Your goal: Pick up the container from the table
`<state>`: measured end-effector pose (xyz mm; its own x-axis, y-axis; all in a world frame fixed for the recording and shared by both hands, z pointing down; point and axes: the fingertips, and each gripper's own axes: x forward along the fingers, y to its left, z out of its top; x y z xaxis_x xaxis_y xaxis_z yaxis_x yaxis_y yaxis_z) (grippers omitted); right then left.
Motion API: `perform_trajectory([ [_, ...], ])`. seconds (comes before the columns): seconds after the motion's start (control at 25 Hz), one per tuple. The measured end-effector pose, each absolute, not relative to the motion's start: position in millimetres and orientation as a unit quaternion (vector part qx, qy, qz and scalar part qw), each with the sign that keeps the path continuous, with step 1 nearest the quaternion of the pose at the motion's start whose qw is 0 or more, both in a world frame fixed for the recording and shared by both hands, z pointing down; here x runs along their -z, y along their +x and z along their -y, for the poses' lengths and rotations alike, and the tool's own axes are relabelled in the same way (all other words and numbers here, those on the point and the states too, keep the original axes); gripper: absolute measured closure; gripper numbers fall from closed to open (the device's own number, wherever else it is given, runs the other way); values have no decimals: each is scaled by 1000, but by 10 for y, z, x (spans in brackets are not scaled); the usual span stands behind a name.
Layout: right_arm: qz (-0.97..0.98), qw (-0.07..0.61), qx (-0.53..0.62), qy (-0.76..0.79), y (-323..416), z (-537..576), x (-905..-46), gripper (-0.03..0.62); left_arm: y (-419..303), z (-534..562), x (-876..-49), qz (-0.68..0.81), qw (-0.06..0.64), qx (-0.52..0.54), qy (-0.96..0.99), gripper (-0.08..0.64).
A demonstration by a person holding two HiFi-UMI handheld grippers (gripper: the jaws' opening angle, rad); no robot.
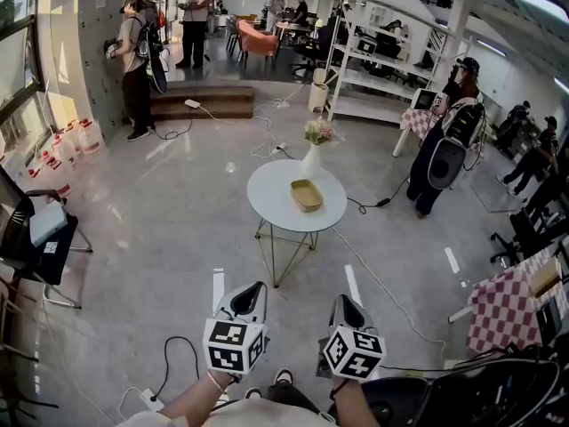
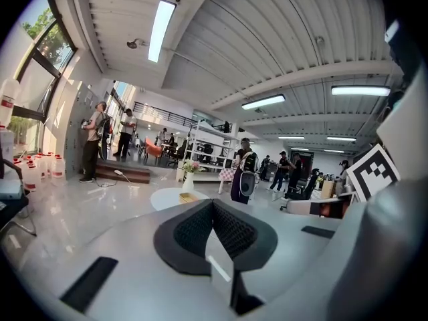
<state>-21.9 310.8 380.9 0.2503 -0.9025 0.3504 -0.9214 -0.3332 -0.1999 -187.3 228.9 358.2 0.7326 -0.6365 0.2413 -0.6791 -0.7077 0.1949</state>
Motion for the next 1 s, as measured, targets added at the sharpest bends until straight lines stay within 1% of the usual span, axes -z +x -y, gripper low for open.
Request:
perform_trajectory([
  [0.32,559,20,-213,801,-3,-3127,-3885,568,-1709,-2219,-3704,346,142,-91,923,543],
  [0.68,569,15,-210,795,100,-2738,-3871,568,-1589,-1889,-3691,350,132,-96,922,543],
  [1.0,579,18,-206,789,269,-2285,-3814,568,-1486,-1506,-3717,364,149,-92,915,543],
])
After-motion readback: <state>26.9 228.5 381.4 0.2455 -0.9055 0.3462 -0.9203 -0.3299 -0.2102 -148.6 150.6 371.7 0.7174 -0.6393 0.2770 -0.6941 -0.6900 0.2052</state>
